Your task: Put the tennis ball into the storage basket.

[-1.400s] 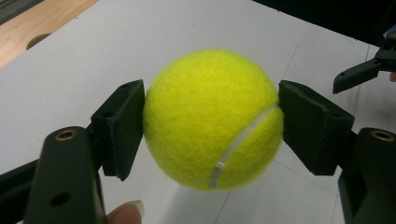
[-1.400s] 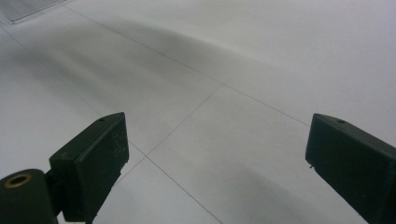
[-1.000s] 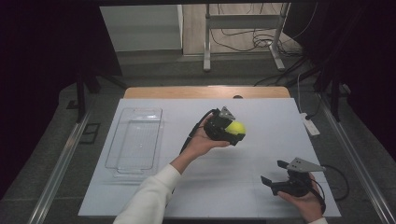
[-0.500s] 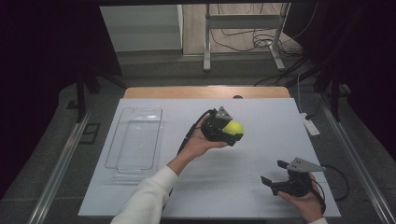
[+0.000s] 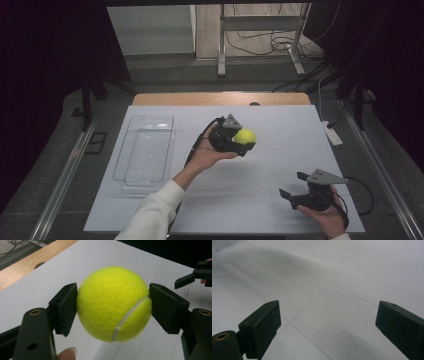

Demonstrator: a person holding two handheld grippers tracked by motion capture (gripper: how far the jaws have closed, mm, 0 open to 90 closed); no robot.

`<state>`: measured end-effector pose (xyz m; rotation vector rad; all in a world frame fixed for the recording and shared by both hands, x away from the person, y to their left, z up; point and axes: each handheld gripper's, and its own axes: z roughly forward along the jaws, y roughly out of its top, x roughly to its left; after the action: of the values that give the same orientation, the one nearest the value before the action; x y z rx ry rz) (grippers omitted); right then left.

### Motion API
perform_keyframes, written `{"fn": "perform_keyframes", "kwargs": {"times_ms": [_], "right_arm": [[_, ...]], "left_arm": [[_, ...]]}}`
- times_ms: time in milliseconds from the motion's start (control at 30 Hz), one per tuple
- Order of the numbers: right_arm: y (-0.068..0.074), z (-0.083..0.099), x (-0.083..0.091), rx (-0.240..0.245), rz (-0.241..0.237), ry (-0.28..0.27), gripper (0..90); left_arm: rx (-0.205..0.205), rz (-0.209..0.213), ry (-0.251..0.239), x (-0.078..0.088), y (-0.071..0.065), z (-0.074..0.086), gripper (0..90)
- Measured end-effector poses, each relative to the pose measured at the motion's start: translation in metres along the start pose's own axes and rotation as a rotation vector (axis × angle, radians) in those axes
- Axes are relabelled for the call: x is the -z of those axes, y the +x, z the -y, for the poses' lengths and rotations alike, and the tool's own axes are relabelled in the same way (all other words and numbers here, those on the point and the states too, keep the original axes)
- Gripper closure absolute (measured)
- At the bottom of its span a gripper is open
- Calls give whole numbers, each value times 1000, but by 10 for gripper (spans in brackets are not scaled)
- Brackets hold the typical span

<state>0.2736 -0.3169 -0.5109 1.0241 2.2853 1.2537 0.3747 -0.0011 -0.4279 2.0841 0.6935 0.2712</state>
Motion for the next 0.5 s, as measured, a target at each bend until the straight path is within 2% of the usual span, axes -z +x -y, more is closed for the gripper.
{"fn": "perform_keyframes", "kwargs": {"times_ms": [167,300,500], "right_arm": [[0,0,0,0,2,1,64],[0,0,1,-1,13,-5,64],[1,0,0,3,10,-4,64]], "left_arm": [[7,-2,-13,7,2,3,276],[17,-28,-5,12,3,6,276],[21,-34,-6,19,5,11,276]]}}
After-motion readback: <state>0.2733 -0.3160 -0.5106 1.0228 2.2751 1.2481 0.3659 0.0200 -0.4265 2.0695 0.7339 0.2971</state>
